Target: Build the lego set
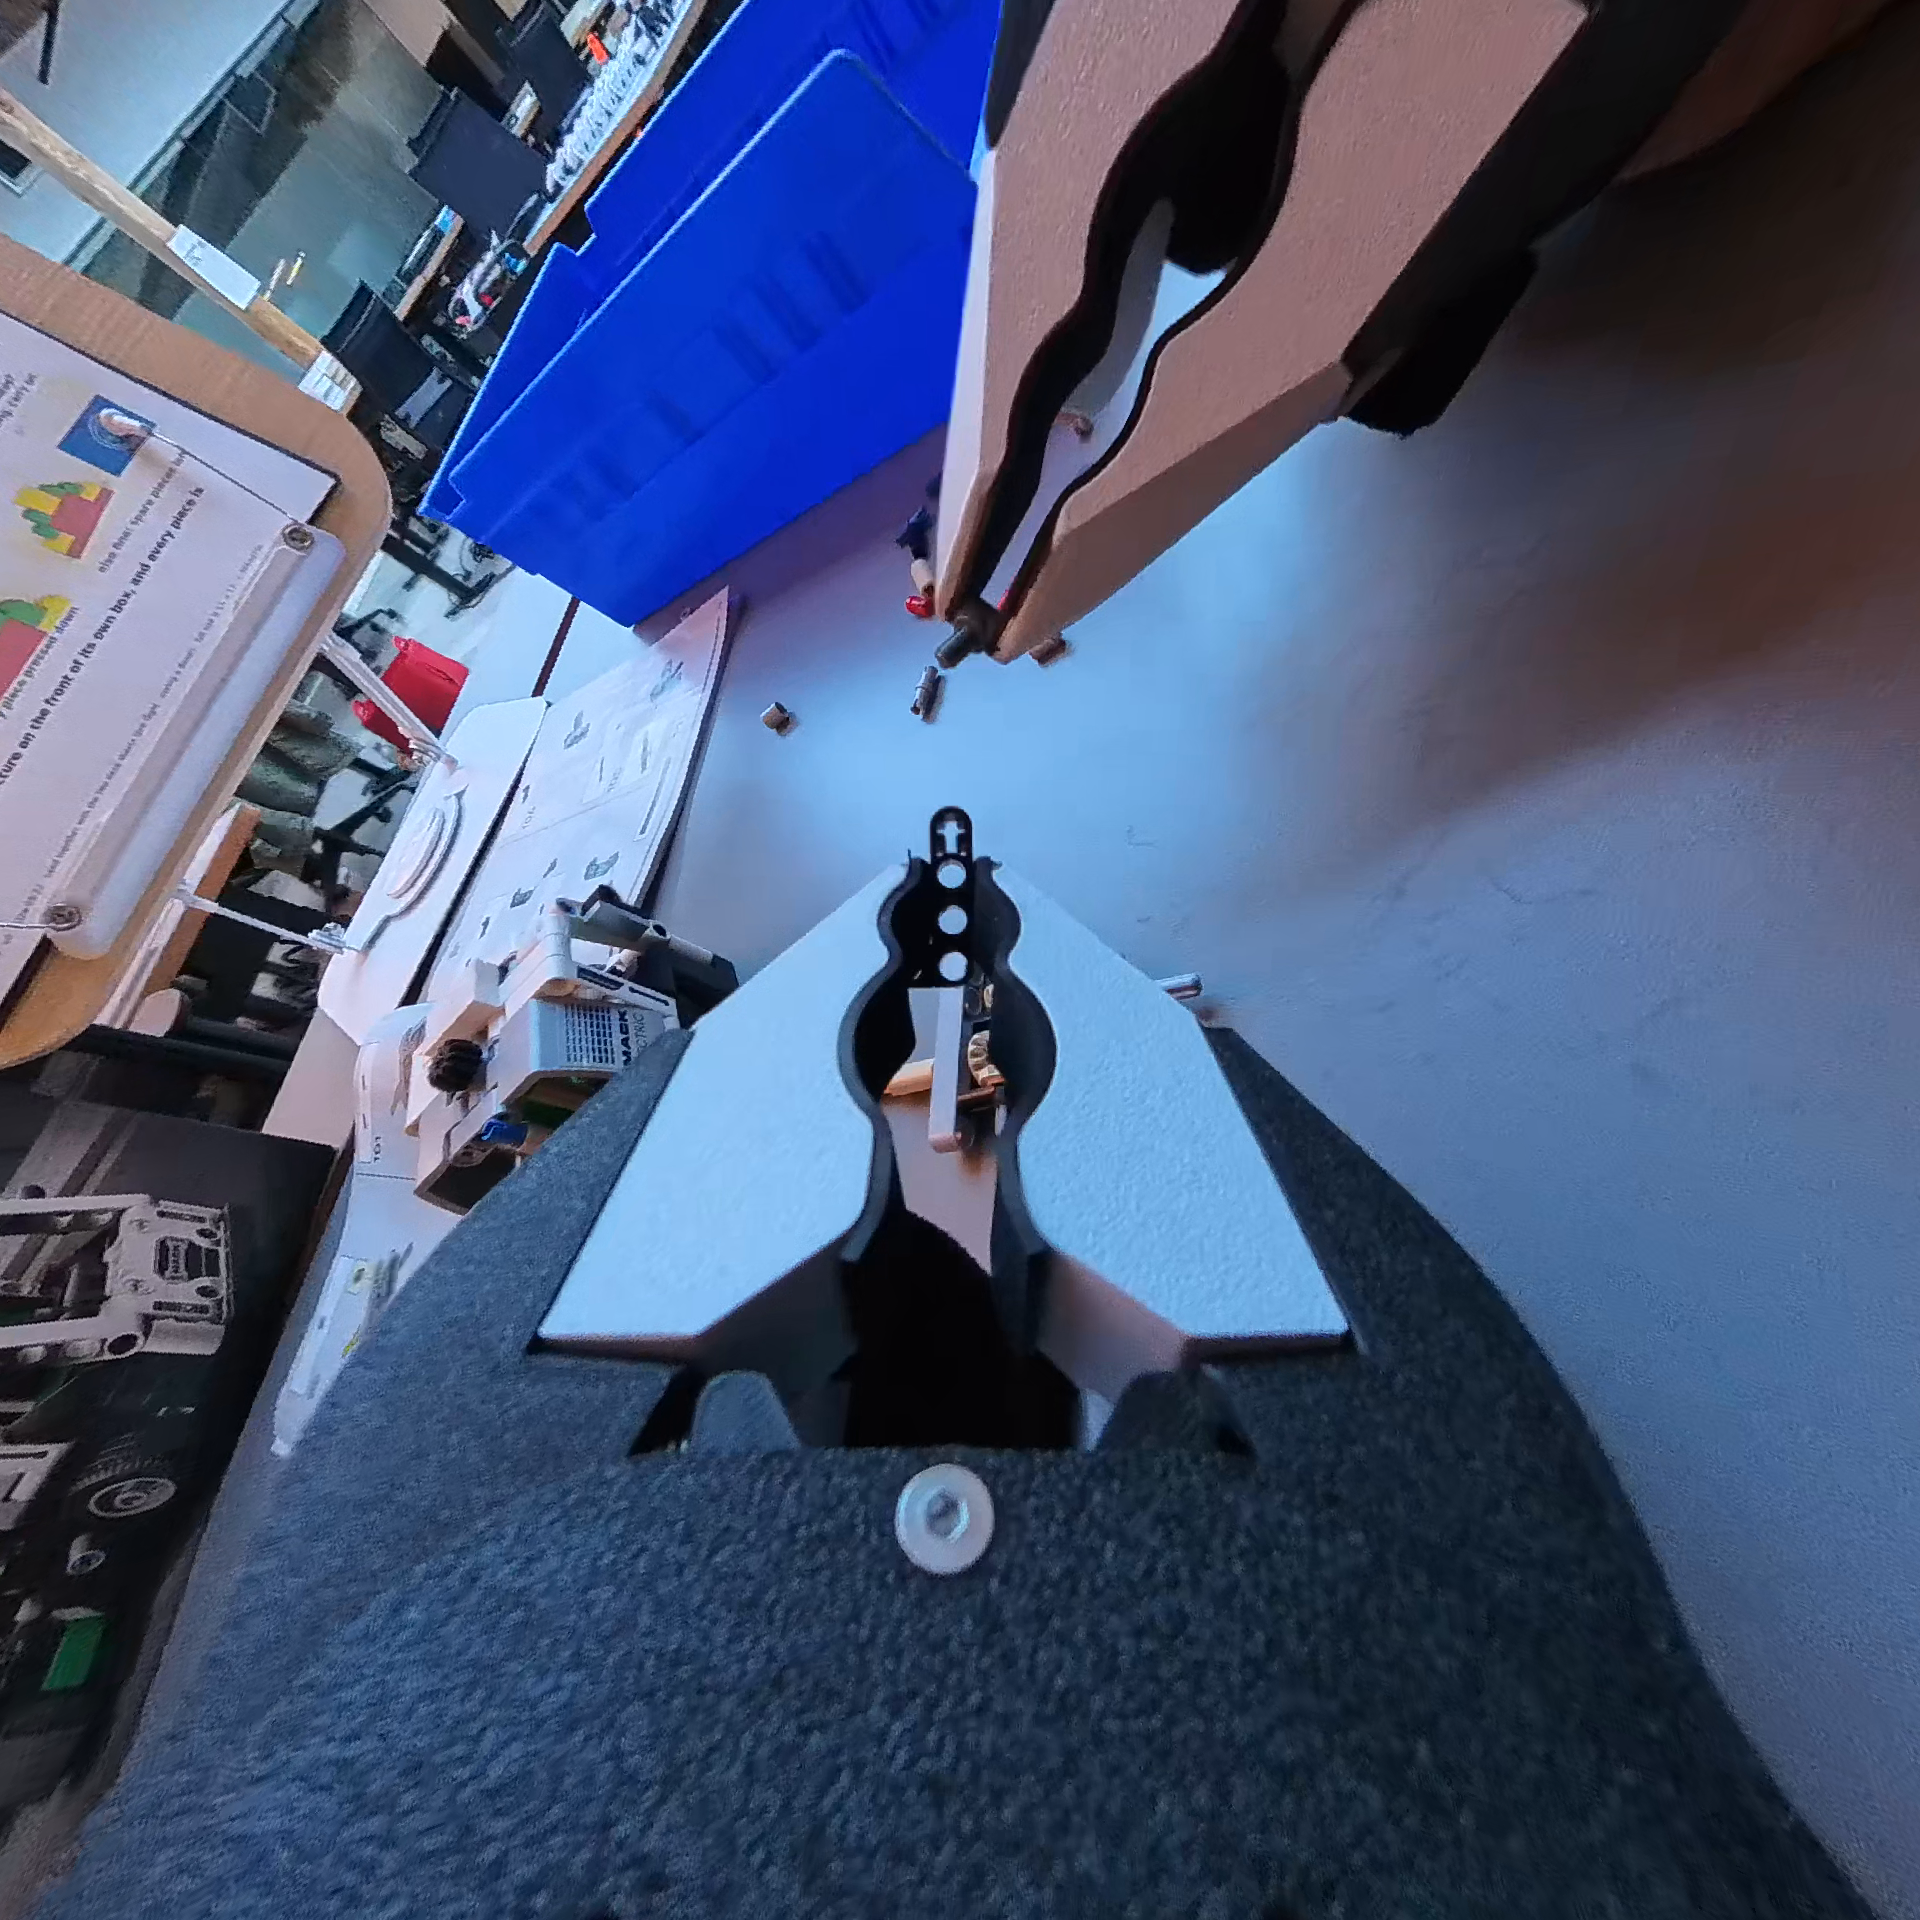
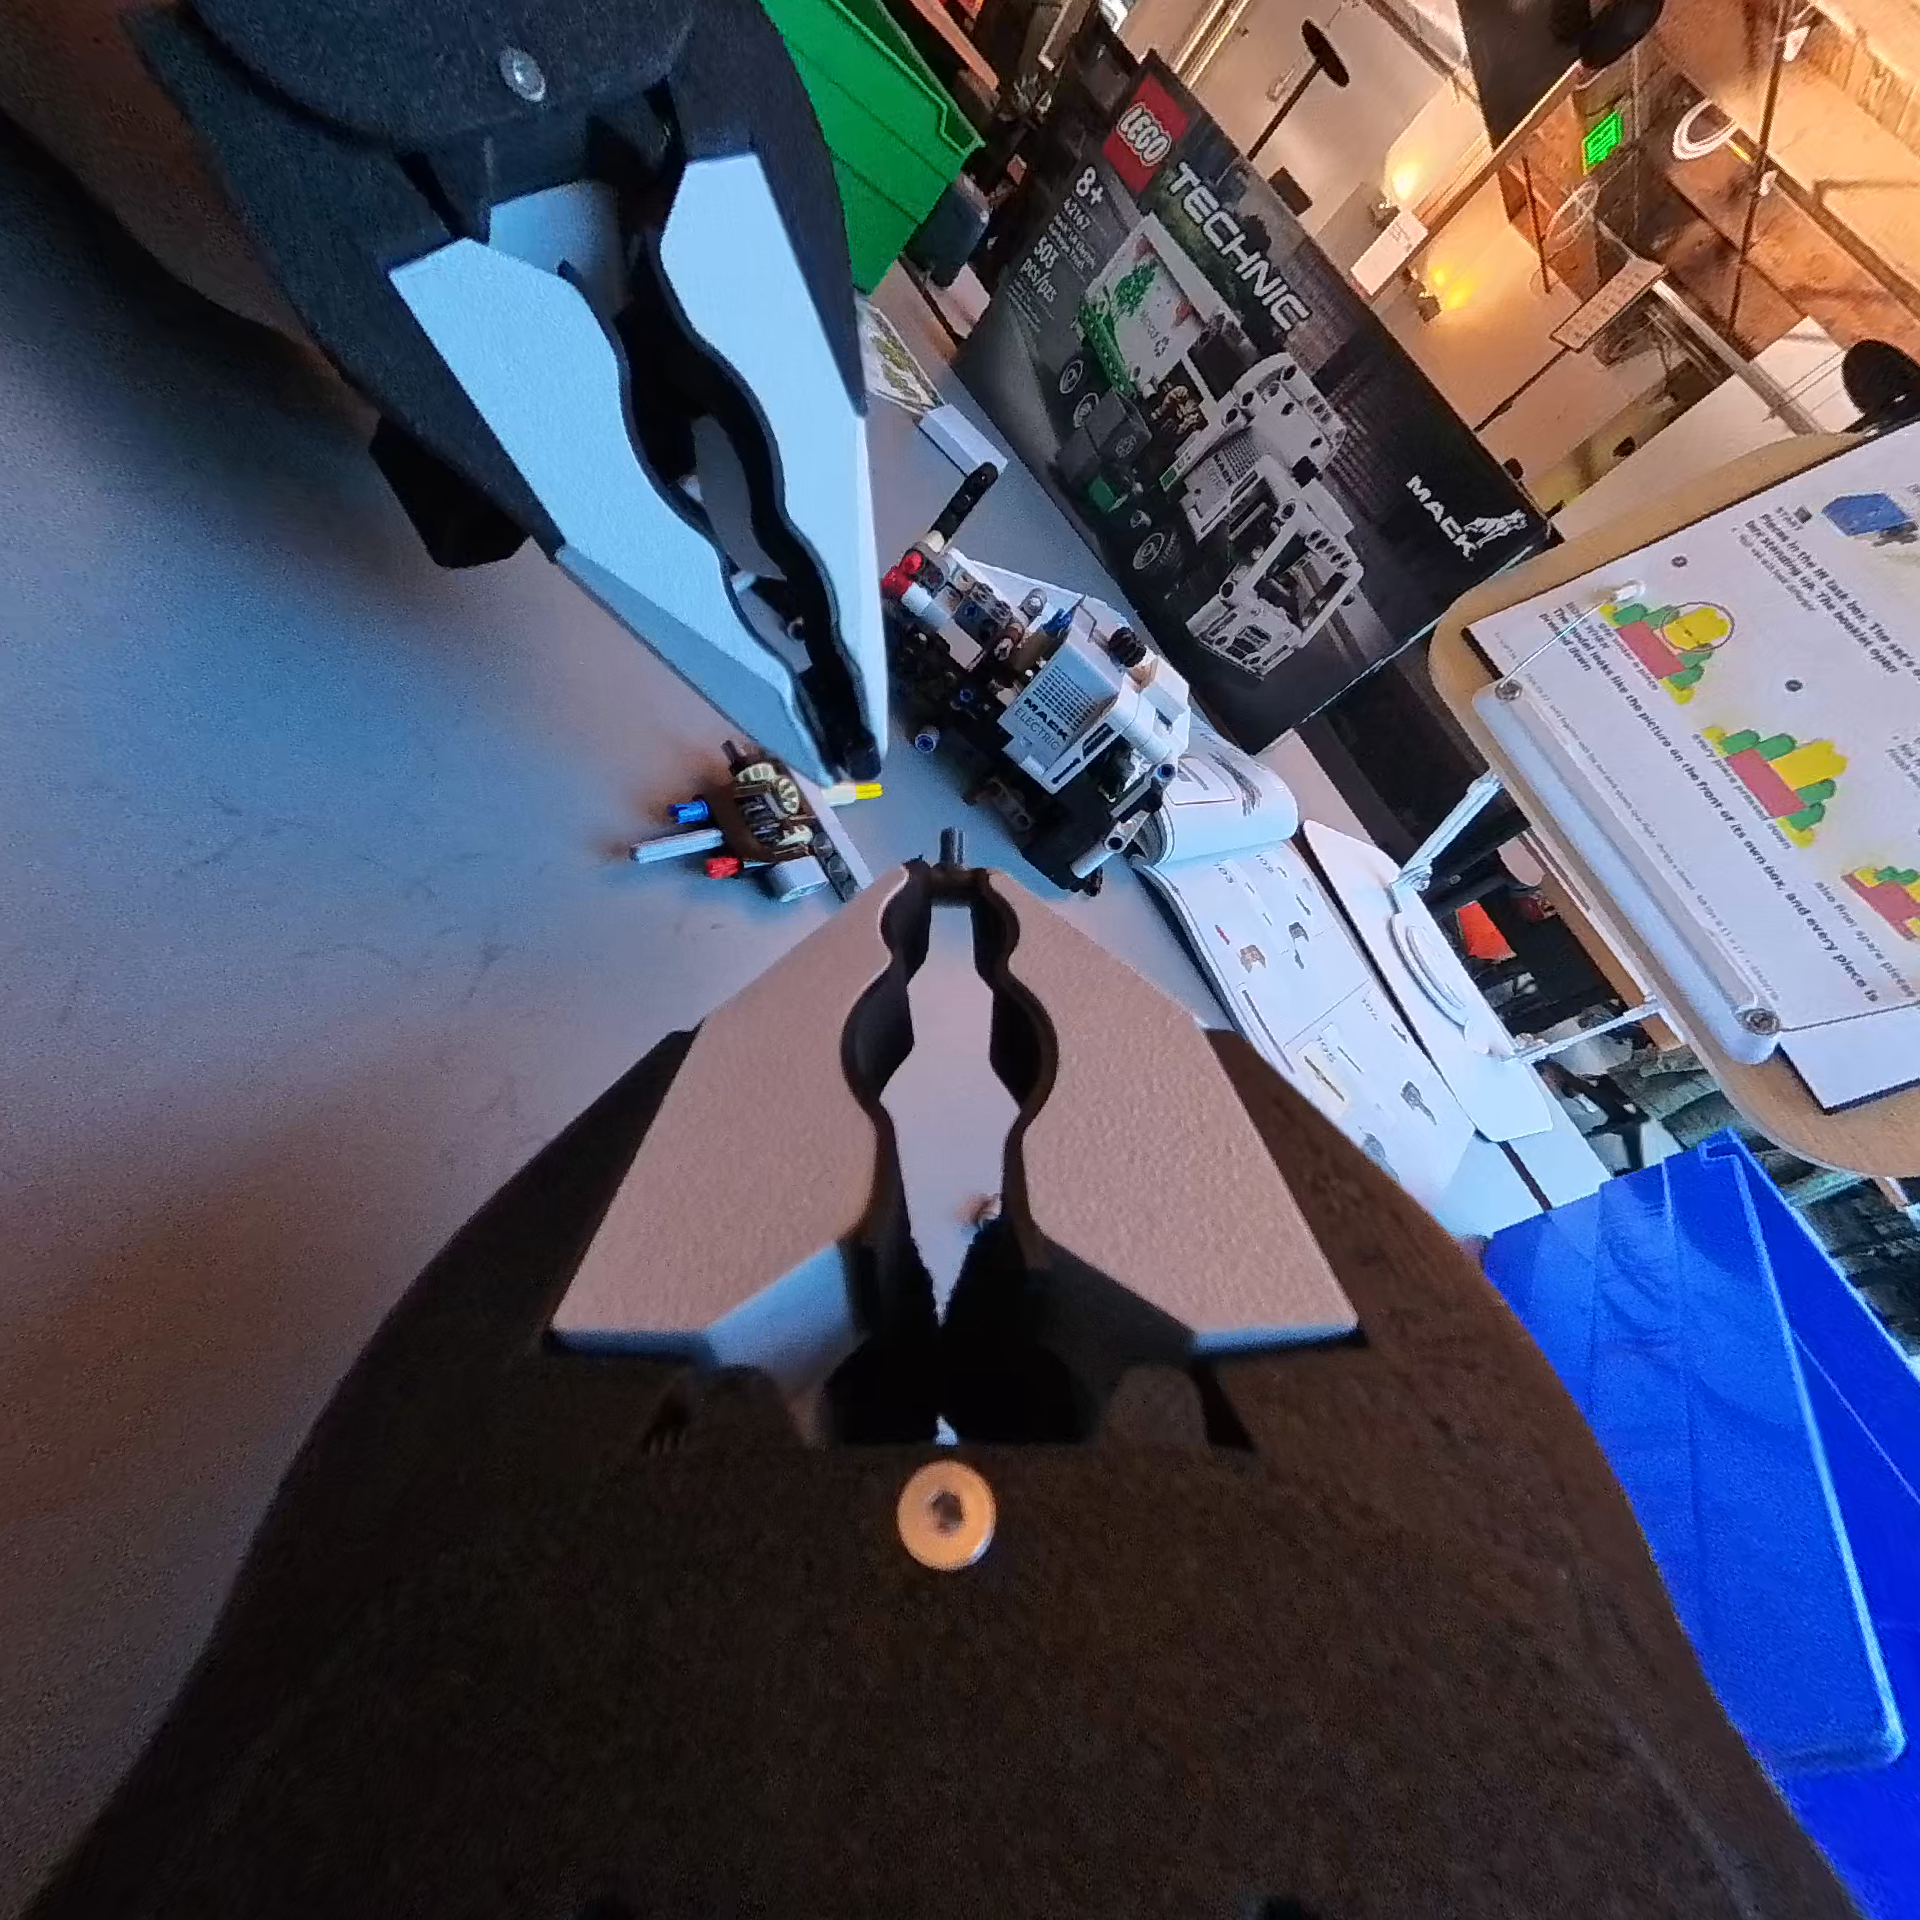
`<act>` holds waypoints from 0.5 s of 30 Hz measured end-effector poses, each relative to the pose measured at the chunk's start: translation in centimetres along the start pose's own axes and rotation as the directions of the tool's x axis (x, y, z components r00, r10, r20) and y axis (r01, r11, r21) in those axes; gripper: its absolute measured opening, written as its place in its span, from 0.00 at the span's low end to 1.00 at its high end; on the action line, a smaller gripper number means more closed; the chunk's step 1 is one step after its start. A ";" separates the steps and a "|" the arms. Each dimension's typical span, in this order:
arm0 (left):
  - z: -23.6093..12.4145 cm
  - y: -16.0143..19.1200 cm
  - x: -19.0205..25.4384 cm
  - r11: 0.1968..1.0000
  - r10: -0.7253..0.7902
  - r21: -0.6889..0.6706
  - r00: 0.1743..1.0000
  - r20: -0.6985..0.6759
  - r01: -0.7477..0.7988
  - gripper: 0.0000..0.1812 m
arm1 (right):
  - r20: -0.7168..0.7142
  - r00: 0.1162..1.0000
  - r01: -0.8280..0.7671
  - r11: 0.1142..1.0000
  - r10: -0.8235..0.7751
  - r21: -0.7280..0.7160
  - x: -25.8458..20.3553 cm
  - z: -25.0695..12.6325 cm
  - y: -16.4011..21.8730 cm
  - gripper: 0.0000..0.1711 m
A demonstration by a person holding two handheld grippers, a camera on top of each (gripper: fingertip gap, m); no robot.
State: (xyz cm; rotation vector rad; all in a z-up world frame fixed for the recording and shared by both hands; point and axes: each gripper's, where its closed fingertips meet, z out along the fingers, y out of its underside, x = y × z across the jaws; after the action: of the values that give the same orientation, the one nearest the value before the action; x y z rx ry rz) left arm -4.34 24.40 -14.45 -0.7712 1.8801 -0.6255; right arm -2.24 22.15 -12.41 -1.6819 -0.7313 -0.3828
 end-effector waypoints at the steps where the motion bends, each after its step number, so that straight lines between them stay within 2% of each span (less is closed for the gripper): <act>1: 0.0 0.1 0.0 1.000 0.010 -0.005 1.000 0.005 -0.010 0.02 | 0.006 1.000 -0.009 1.000 0.009 0.004 -0.1 0.0 -0.1 0.04; 6: 0.2 0.3 -0.1 0.998 0.061 -0.034 0.997 0.037 -0.060 0.03 | 0.009 1.000 -0.028 1.000 0.028 -0.001 0.0 0.0 0.0 0.04; 12: 0.1 0.5 -0.7 0.983 -0.182 -0.016 0.983 -0.026 0.181 0.02 | 0.009 0.998 -0.061 0.998 0.060 0.006 0.3 -0.1 0.1 0.04; 15: 0.1 0.8 -1.0 0.974 -0.226 -0.022 0.974 -0.034 0.225 0.02 | 0.009 0.998 -0.059 0.998 0.059 0.005 0.3 -0.1 0.1 0.04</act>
State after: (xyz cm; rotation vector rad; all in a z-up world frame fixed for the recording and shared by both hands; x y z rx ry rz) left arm -4.11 25.66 -14.42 -1.0001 1.8473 -0.7695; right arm -1.99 22.14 -12.27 -1.6976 -0.6873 -0.3318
